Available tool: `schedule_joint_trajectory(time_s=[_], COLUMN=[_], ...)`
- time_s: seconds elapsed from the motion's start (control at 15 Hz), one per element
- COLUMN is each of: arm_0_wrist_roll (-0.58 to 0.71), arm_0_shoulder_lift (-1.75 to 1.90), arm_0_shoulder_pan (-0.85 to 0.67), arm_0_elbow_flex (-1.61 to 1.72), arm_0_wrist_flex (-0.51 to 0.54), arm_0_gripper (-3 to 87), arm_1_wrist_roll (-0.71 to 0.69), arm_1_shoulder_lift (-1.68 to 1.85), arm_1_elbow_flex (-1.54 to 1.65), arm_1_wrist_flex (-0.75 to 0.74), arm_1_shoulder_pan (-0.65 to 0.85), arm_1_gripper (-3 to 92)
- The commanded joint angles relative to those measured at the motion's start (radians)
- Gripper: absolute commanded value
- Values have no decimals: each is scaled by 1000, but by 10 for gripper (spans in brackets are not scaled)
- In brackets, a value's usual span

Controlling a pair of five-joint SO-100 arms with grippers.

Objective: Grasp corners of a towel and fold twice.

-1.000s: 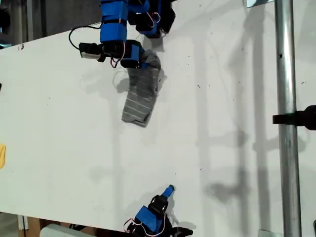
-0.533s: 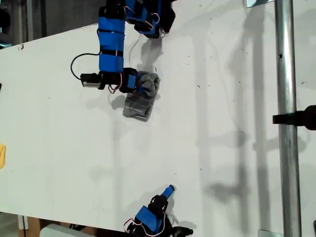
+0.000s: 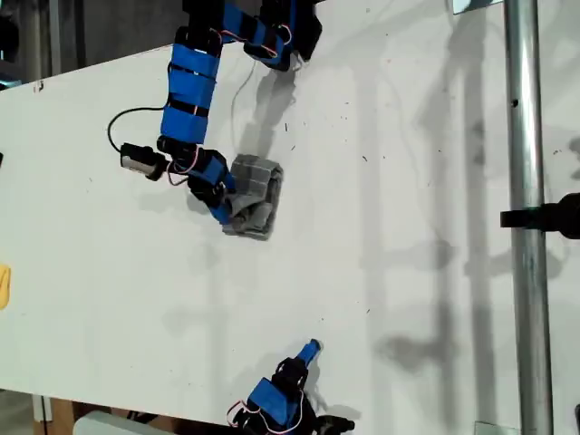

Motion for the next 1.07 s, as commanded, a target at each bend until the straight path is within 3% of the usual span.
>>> schedule_joint_trajectory(time_s=[0.0,0.2,0.27,0.4,0.47,0.53,0.73,0.8,0.93,1.0], arm_0_wrist_roll=[-17,-133,-89,-144,-189,-216,-117,60,612,600], arm_0_shoulder_lift=[6,6,6,6,6,6,6,6,6,6], arm_0_shoulder_pan=[8,-29,-37,-54,-57,-78,-258,-319,-387,-393], arm_0_elbow_flex=[14,15,15,15,15,15,15,15,15,15], arm_0_wrist_flex=[18,52,54,54,54,54,54,55,49,49], arm_0_gripper=[-4,-4,21,45,49,49,50,50,46,45], arm_1_wrist_roll=[-64,-83,-81,-14,15,98,227,388,161,164], arm_1_shoulder_lift=[202,511,644,953,1157,1381,1824,1810,1812,1812], arm_1_elbow_flex=[-23,264,411,747,951,1104,1305,1355,1387,1382], arm_1_wrist_flex=[-112,-407,-454,-431,-413,-276,167,244,276,278], arm_1_shoulder_pan=[66,98,104,95,92,91,92,89,67,58], arm_1_gripper=[383,235,177,116,34,-3,8,111,120,120])
